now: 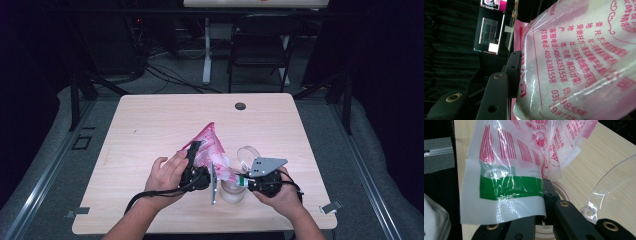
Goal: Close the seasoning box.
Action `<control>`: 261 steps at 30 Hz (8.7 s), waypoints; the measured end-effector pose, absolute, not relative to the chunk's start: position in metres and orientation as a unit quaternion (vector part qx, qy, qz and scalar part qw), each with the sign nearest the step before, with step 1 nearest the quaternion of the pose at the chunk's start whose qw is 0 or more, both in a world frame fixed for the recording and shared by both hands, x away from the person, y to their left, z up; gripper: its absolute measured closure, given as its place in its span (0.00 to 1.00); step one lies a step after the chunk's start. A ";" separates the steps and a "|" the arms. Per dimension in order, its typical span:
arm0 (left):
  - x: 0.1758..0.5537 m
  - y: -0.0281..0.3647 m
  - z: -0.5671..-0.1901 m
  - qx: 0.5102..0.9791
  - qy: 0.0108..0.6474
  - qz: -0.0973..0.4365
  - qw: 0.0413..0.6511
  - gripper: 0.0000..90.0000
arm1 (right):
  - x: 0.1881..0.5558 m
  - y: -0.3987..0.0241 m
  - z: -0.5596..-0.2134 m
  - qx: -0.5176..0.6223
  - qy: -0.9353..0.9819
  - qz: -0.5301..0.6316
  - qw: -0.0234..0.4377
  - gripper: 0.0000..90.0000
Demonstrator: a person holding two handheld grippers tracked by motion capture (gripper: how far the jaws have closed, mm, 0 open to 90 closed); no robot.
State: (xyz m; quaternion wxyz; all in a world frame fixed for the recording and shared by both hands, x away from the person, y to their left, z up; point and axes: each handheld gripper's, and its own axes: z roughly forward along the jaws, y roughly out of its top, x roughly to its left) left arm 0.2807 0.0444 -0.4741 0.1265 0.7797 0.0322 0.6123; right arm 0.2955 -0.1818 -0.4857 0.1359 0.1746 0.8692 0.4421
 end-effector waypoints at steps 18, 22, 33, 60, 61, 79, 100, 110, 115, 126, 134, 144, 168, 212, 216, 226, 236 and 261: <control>0.280 0.042 -0.473 0.778 0.029 0.615 0.127 0.68 | 0.296 -0.183 -0.486 0.178 0.870 0.439 0.139 1.00; 0.280 0.041 -0.472 0.778 0.028 0.615 0.125 0.68 | 0.296 -0.184 -0.486 0.178 0.870 0.439 0.139 1.00; 0.280 0.039 -0.472 0.776 0.027 0.616 0.129 0.68 | 0.297 -0.185 -0.487 0.180 0.870 0.438 0.139 1.00; 0.278 0.036 -0.469 0.772 0.020 0.621 0.131 0.68 | 0.298 -0.187 -0.488 0.182 0.870 0.435 0.141 1.00; 0.278 0.036 -0.469 0.772 0.020 0.621 0.131 0.68 | 0.298 -0.187 -0.488 0.182 0.871 0.435 0.141 1.00; 0.277 0.032 -0.467 0.772 0.016 0.622 0.129 0.68 | 0.299 -0.189 -0.488 0.185 0.869 0.437 0.140 1.00; 0.275 0.029 -0.464 0.771 0.011 0.624 0.130 0.68 | 0.299 -0.191 -0.488 0.187 0.870 0.435 0.140 1.00; 0.274 0.028 -0.464 0.770 0.011 0.625 0.132 0.68 | 0.299 -0.191 -0.488 0.189 0.869 0.435 0.140 1.00; 0.274 0.028 -0.464 0.769 0.012 0.625 0.133 0.68 | 0.299 -0.191 -0.488 0.189 0.869 0.435 0.140 1.00; 0.273 0.029 -0.464 0.770 0.013 0.623 0.136 0.69 | 0.298 -0.191 -0.487 0.187 0.871 0.432 0.145 1.00; 0.273 0.028 -0.463 0.769 0.010 0.625 0.134 0.69 | 0.298 -0.191 -0.487 0.186 0.870 0.434 0.143 1.00; 0.272 0.030 -0.461 0.769 0.012 0.624 0.134 0.69 | 0.297 -0.189 -0.486 0.184 0.870 0.433 0.146 1.00; 0.272 0.029 -0.462 0.771 0.007 0.623 0.129 0.69 | 0.298 -0.190 -0.488 0.185 0.872 0.430 0.144 1.00; 0.274 0.033 -0.469 0.776 0.014 0.617 0.134 0.69 | 0.297 -0.190 -0.487 0.183 0.874 0.424 0.152 1.00; 0.274 0.033 -0.469 0.776 0.014 0.617 0.134 0.69 | 0.296 -0.190 -0.487 0.182 0.874 0.424 0.152 1.00; 0.274 0.033 -0.468 0.777 0.014 0.616 0.132 0.69 | 0.296 -0.190 -0.486 0.182 0.874 0.424 0.153 1.00; 0.274 0.033 -0.468 0.777 0.014 0.615 0.132 0.69 | 0.297 -0.190 -0.486 0.183 0.874 0.423 0.154 1.00; 0.275 0.036 -0.471 0.785 0.014 0.607 0.124 0.69 | 0.295 -0.191 -0.484 0.183 0.873 0.422 0.164 1.00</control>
